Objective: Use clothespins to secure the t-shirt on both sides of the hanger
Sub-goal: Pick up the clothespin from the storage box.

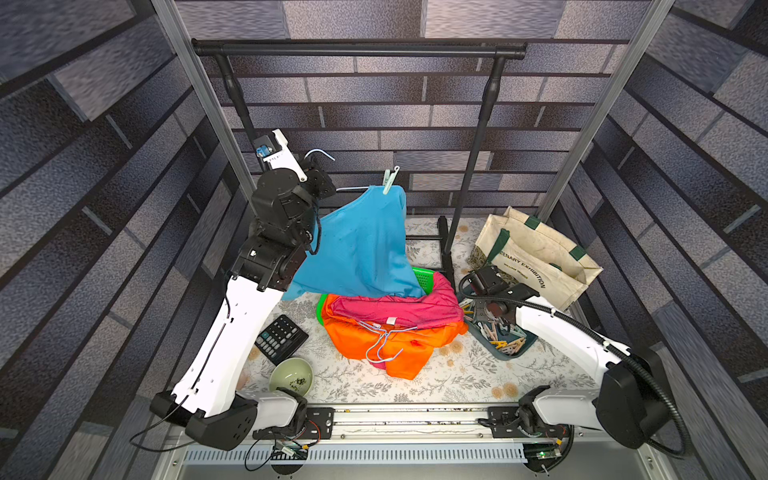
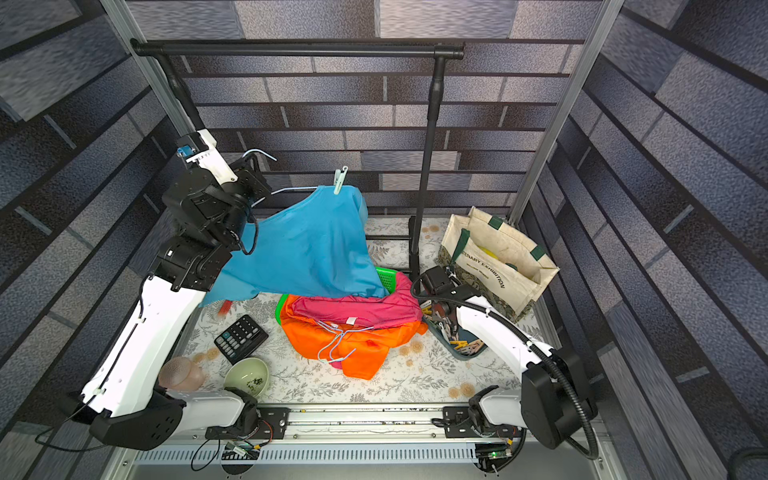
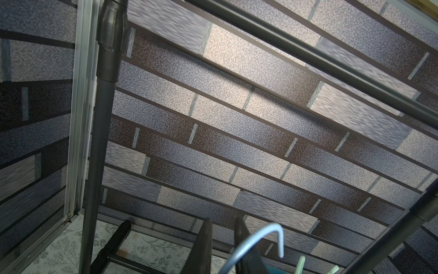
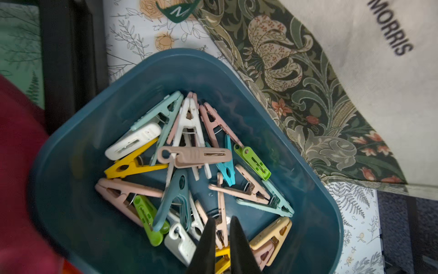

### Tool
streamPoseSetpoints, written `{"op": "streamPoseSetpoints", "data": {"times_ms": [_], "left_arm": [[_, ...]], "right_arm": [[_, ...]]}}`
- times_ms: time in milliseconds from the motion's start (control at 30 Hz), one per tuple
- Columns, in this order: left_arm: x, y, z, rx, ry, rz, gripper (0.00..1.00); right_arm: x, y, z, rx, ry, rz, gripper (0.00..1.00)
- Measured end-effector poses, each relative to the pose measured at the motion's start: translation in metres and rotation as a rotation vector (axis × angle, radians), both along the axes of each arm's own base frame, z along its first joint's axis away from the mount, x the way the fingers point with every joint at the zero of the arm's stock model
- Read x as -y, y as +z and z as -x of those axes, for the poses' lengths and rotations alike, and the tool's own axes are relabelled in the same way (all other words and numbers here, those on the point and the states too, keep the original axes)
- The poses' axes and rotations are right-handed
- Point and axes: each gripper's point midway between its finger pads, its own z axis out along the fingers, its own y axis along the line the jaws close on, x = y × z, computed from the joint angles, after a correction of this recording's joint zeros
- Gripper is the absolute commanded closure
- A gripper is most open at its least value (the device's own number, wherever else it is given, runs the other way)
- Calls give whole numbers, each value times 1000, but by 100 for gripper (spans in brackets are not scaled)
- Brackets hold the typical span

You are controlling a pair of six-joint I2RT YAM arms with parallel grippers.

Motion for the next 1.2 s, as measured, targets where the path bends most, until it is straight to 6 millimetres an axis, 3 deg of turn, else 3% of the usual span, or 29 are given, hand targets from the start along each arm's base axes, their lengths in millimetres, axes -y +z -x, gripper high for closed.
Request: {"op": "streamPoseSetpoints", "data": {"times_ms": [67, 100, 333, 867, 1000, 1200], "left_arm": [[3, -1, 0, -5, -25, -10, 92], [4, -1, -1, -7, -34, -9, 100], [6, -8, -4, -21, -62, -11, 100], [9, -33, -2, -77, -94, 40, 100], [7, -35, 2, -78, -95, 52, 100], [7, -36, 3, -80, -96, 65, 100]], "right_arm": [[3, -6, -3, -14, -16, -4, 86], [3, -11, -5, -23, -18, -4, 86], [-2, -45, -9, -126, -16, 2, 89], [-1, -37, -16, -97, -3, -17, 87], [-4, -41, -26, -113, 9, -1, 72], [-12, -47, -41, -117, 32, -3, 68]]}}
